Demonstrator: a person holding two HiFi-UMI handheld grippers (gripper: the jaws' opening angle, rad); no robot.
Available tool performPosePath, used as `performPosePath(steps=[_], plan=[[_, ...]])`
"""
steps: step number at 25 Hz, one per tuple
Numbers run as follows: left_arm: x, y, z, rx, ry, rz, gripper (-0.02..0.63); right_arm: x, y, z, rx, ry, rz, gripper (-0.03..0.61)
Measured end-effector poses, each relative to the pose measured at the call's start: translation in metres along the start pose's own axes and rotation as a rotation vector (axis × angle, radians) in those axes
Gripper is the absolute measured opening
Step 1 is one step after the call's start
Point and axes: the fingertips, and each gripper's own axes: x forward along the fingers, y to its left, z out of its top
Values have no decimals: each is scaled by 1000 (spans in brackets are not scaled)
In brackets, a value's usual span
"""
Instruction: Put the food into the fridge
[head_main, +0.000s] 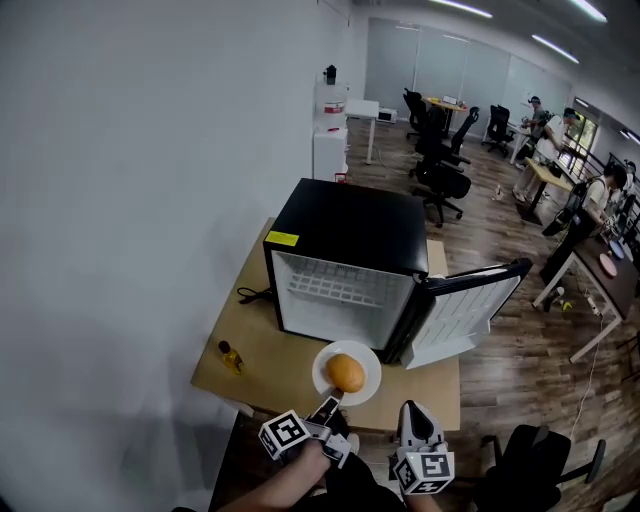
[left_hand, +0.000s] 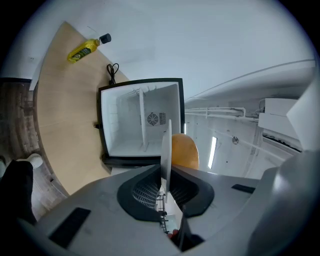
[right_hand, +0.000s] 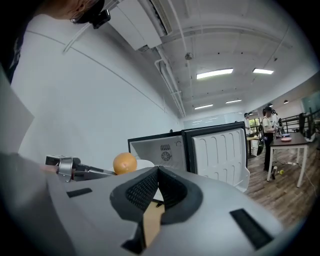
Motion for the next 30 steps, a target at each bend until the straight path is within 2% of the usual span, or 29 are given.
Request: performPosePath(steps=[3,7,14,30], plan=[[25,3,12,4,-2,5,38,25,-10,7,-12,-2,10,60],[61,5,29,3,-1,-26,37,61,-20,15,-30,0,28,60],[111,23,51,14,-18,21,37,110,-39,18,-39,34,67,60],[209,52,90,20,11,39,37,187,-69,23,-36,42,118,60]])
